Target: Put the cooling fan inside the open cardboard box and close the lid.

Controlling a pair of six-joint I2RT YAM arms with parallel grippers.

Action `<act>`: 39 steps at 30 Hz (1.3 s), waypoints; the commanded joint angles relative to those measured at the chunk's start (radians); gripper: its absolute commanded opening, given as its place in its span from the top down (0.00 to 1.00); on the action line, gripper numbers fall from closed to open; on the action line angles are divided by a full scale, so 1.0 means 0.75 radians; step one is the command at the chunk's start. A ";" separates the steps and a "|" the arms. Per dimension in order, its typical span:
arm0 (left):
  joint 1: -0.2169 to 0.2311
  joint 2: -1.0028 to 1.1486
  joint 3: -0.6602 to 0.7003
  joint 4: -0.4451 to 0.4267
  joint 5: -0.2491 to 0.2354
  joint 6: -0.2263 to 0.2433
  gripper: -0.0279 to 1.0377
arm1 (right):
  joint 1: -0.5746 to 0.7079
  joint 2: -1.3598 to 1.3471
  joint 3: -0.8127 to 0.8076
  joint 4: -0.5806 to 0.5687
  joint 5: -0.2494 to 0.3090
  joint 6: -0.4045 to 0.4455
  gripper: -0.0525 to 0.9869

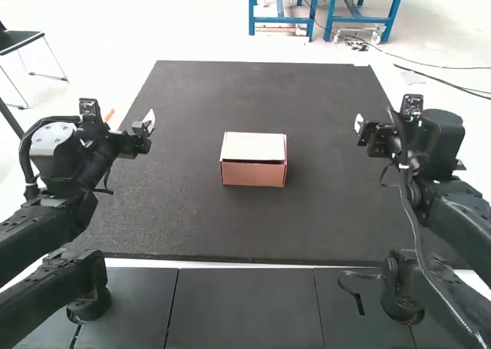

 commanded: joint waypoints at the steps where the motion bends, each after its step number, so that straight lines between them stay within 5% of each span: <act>1: 0.008 -0.026 -0.033 0.044 0.024 -0.020 0.07 | 0.055 -0.091 -0.064 0.031 0.015 -0.024 0.08; 10: 0.012 -0.267 -0.232 0.136 0.022 -0.020 0.07 | 0.086 -0.301 -0.231 0.113 0.046 0.000 0.08; 18: 0.014 -0.717 -0.238 -0.249 0.022 -0.051 0.07 | 0.082 -0.551 -0.387 0.101 0.087 0.025 0.08; 22: 0.010 -0.940 -0.240 -0.463 0.020 -0.045 0.07 | 0.078 -0.741 -0.397 -0.047 0.085 0.037 0.08; 33: 0.018 -0.924 -0.236 -0.725 0.022 -0.039 0.07 | 0.041 -0.901 -0.397 -0.315 0.009 0.054 0.08; 39: 0.018 -0.924 -0.236 -0.772 0.020 -0.037 0.07 | 0.043 -0.903 -0.397 -0.405 0.113 0.025 0.08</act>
